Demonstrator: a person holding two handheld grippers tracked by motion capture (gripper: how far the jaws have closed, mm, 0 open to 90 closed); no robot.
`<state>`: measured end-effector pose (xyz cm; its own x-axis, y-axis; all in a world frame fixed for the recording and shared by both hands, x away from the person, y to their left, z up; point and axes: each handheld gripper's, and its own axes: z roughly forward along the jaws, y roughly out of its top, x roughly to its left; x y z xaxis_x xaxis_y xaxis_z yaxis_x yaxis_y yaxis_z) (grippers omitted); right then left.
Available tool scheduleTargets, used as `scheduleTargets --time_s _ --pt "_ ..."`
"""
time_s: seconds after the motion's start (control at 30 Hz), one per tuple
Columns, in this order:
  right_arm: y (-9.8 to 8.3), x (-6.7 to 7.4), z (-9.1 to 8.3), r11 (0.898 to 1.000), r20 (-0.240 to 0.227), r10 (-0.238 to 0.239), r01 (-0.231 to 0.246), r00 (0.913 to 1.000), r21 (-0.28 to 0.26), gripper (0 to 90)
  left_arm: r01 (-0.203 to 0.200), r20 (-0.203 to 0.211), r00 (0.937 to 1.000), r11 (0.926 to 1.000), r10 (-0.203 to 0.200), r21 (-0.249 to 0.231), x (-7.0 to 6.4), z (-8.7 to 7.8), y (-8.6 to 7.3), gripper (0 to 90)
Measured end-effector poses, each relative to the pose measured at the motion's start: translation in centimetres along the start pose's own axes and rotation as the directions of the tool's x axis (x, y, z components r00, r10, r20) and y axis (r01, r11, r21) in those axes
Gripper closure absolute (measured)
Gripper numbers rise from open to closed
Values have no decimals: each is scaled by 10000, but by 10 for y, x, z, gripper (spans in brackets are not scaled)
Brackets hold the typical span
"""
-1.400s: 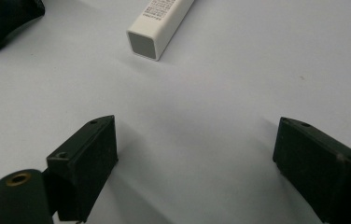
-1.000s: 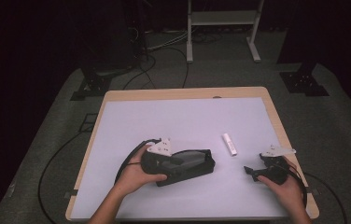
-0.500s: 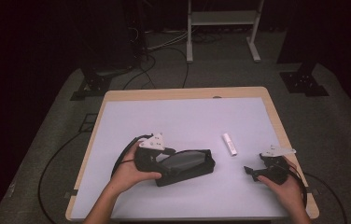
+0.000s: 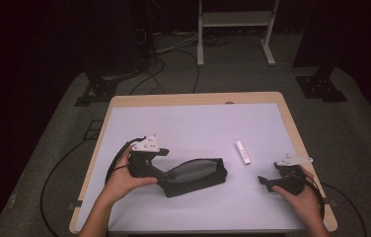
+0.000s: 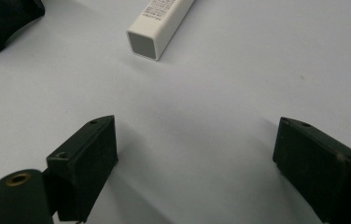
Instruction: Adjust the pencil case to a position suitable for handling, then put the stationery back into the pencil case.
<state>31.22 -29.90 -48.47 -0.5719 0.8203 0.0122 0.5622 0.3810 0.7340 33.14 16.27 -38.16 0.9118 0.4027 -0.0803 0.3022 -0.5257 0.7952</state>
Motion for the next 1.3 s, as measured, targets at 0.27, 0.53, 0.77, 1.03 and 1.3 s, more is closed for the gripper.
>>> scheduleTargets --time_s 0.27,0.53,0.77,1.03,1.3 --pt "0 0 0 10000 5 -13 13 10000 -2 127 178 -400 9991 9997 -172 141 3 -10 -12 101" --pt "0 0 0 10000 4 -4 4 10000 -3 127 261 -661 9975 9997 -261 -17 5 -21 -16 100" --pt "0 0 0 10000 3 9 -9 10000 -9 126 537 -900 9945 9985 -527 91 8 -30 -32 100" --pt "0 0 0 10000 4 7 -7 10000 -10 126 773 -1231 9896 9969 -749 147 12 -39 -46 100" --pt "0 0 0 10000 5 12 -12 10000 -5 127 909 -1601 9835 9953 -846 324 20 -41 -56 100"
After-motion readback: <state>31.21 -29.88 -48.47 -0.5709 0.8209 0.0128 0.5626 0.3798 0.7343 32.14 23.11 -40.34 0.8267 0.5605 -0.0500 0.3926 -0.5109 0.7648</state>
